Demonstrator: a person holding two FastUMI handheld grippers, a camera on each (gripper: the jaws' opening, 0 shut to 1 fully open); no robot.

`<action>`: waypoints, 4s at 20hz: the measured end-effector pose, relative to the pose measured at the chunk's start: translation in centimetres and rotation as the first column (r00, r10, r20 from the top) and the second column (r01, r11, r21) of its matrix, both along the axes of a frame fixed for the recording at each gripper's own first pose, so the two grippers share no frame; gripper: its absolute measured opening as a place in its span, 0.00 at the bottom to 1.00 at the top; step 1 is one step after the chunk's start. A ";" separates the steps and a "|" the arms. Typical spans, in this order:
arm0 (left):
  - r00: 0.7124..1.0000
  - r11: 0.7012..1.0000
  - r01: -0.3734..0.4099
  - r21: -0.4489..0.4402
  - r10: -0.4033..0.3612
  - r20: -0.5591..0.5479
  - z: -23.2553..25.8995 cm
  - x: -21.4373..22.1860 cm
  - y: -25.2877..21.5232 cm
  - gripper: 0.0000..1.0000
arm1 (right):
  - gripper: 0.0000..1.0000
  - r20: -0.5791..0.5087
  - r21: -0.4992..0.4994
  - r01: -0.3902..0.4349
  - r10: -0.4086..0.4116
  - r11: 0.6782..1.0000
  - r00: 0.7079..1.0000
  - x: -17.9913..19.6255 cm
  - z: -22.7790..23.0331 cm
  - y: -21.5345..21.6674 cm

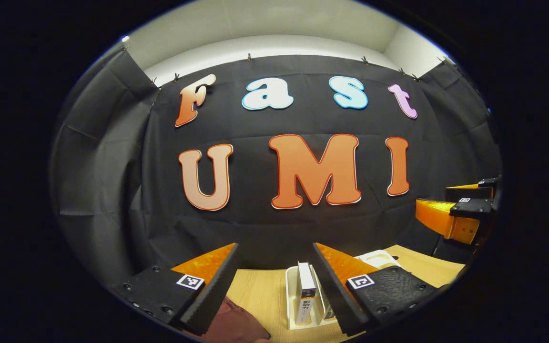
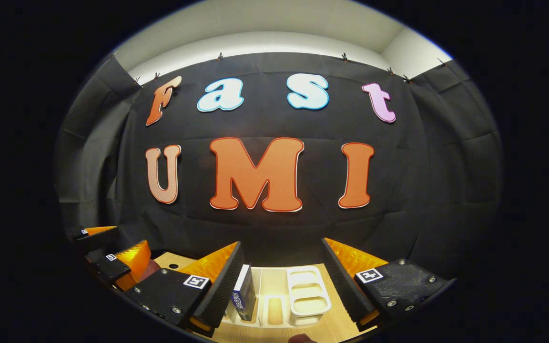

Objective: Open the schoolbag, grab two books from the bookshelf and put them into the schoolbag.

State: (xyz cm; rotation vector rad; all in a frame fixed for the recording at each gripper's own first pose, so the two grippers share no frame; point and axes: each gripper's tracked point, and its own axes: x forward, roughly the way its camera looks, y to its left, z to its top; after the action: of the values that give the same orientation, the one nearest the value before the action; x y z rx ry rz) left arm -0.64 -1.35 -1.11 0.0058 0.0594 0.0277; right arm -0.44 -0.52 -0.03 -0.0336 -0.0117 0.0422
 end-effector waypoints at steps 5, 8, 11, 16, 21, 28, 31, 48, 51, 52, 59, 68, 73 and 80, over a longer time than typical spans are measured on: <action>0.999 0.999 -0.034 0.004 0.034 0.005 0.0 -0.5 0.4 0.94 | 1.00 -0.001 -0.008 0.008 -0.008 1.000 1.000 -0.4 -0.2 -0.9; 0.999 0.999 -0.039 -0.001 0.039 -0.005 -0.3 -0.9 0.2 0.94 | 0.96 -0.018 0.005 0.006 -0.006 1.000 1.000 -0.6 -0.8 -1.2; 0.999 0.999 -0.046 0.000 0.046 0.000 -0.2 -0.9 0.2 0.94 | 0.96 -0.022 0.008 0.011 -0.011 1.000 1.000 -0.7 -0.8 -1.7; 0.999 0.999 -0.050 -0.008 0.050 0.007 -0.1 -1.4 0.4 0.95 | 0.96 -0.032 0.016 0.010 -0.010 1.000 0.999 -0.7 -1.2 -1.6; 0.998 0.998 -0.054 -0.024 0.054 0.014 0.2 -1.4 0.8 0.93 | 1.00 -0.032 0.016 -0.002 0.002 1.000 0.999 -0.9 -1.4 -1.2; 0.999 0.999 -0.049 -0.005 0.049 -0.001 -0.5 -1.7 0.9 0.93 | 0.96 -0.043 0.013 -0.011 0.012 1.000 0.999 -1.2 -1.9 -0.8; 0.999 0.999 -0.037 0.007 0.037 -0.003 -0.7 -1.9 0.8 0.94 | 0.96 -0.045 0.010 -0.008 0.008 1.000 0.999 -1.2 -2.1 -0.8; 0.971 0.978 -0.005 0.209 0.054 -0.233 -11.5 -2.6 4.5 0.96 | 0.96 -0.136 0.003 0.024 -0.024 1.000 0.990 -0.9 -5.6 -2.3; 0.953 0.973 0.017 0.231 0.054 -0.298 -14.7 -3.1 5.1 0.93 | 0.96 -0.157 0.000 0.011 -0.011 1.000 0.987 -0.9 -6.4 -2.1; 0.947 0.970 0.022 0.244 0.058 -0.316 -15.7 -3.2 5.4 0.93 | 0.96 -0.159 -0.004 0.009 -0.010 1.000 0.987 -0.8 -6.5 -2.0; 0.889 0.923 0.102 0.372 0.084 -0.451 -23.0 -6.0 6.5 0.94 | 0.96 -0.197 -0.008 0.021 -0.022 1.000 0.980 -0.8 -7.9 -2.5; 0.776 0.871 0.212 0.443 0.126 -0.618 -31.1 -9.9 7.6 0.98 | 0.96 -0.246 -0.032 0.021 -0.029 0.999 0.969 -1.5 -9.9 -2.5; 0.722 0.845 0.275 0.458 0.133 -0.679 -34.3 -11.2 7.5 0.98 | 0.96 -0.243 -0.031 0.030 -0.037 0.999 0.969 -1.5 -10.0 -2.9; 0.678 0.783 0.332 0.526 0.189 -0.710 -36.5 -12.1 8.7 0.98 | 0.96 -0.240 -0.024 0.029 -0.034 0.999 0.970 -1.3 -10.1 -3.1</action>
State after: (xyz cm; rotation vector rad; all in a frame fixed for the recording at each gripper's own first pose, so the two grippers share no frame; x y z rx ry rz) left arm -12.69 7.32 -37.59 0.7099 0.8858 -0.0451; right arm -1.74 -3.58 -10.14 -0.0488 0.2319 0.0144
